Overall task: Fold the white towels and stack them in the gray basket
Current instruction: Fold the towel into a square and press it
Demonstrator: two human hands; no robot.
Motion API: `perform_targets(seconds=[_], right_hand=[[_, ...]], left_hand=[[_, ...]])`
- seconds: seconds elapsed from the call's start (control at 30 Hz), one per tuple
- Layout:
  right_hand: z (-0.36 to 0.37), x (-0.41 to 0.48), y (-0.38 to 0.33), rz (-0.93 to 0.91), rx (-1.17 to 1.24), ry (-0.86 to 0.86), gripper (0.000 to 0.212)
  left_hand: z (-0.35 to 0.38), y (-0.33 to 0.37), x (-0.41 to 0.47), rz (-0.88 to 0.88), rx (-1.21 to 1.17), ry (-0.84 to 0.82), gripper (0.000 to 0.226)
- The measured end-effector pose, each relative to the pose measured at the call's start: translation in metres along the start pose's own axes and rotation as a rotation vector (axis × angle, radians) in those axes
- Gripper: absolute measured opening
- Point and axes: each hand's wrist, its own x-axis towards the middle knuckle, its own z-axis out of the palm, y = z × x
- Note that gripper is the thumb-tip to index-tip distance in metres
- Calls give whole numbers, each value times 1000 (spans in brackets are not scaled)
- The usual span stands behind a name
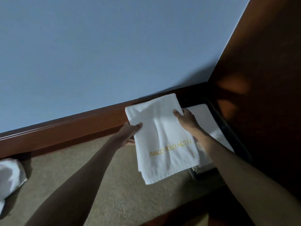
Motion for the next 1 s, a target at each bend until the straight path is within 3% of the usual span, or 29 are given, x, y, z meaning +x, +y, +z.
perform_targets(seconds=[0.1,0.2,0.37,0.63,0.8,1.0], right_hand=[[-56,19,22,15,7,86,68],[-103,34,45,12,55,153,48],[-156,49,90,49,-58,199,45],[-160,85,144,73,-50,104,40],[-144,92,166,73,-208,-76,66],[-138,97,178,4,-221,-24,65]], left_hand=[[55,31,12,-24,19,-87,44],[113,52,21,-58,11,-161,20],[189,51,44,-92,-15,-200,21],[232,23,90,-117,-38,-73,37],[228,7,106,-89,83,85,41],[228,-9,113,-9,174,236,46]])
